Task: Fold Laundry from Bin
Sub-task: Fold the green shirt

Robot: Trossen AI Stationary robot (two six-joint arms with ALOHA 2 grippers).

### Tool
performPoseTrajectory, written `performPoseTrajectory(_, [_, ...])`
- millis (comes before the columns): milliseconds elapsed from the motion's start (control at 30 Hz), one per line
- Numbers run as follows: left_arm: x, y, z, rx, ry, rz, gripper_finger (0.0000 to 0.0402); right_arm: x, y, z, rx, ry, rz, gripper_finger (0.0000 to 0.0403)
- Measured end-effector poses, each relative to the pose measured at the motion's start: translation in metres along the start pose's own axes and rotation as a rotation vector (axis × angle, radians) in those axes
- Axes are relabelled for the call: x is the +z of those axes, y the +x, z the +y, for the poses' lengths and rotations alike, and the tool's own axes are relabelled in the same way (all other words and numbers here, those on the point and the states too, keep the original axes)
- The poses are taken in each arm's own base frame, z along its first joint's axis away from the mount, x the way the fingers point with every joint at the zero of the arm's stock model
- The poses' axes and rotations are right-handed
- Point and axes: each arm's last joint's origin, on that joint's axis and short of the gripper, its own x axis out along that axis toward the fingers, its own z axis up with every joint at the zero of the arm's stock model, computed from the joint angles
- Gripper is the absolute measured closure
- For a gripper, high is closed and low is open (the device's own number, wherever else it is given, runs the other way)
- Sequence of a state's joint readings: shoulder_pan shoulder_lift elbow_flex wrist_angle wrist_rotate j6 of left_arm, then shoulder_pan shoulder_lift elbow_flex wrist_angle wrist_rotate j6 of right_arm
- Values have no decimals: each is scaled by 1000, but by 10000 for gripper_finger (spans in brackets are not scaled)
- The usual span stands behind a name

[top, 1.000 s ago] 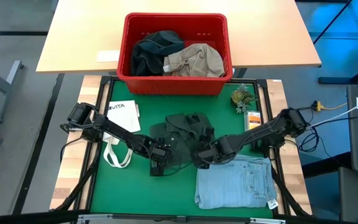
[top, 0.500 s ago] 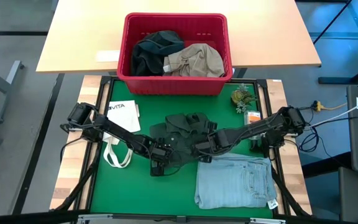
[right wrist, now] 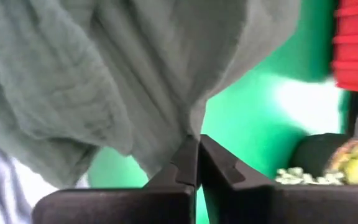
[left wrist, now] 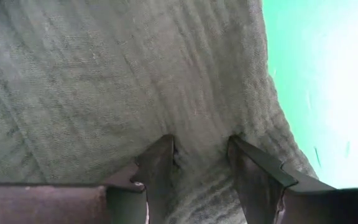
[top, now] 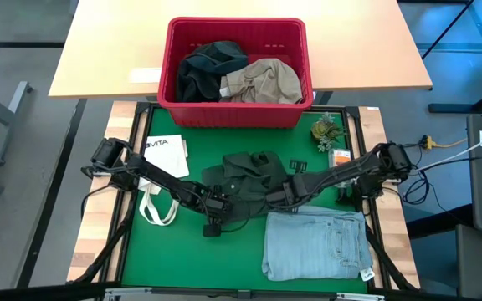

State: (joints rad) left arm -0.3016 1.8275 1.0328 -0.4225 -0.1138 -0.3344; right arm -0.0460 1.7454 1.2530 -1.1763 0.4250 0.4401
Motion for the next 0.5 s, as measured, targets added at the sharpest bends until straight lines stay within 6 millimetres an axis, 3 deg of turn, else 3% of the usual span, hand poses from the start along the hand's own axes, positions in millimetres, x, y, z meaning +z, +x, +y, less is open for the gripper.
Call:
performPoseTrajectory(233, [0, 0, 0, 0, 0, 0, 247, -1, 1, 1, 43, -1, 24, 358])
performPoseTrajectory(500, [1, -9, 0, -16, -1, -11, 247, -1, 1, 1, 34, -2, 23, 257])
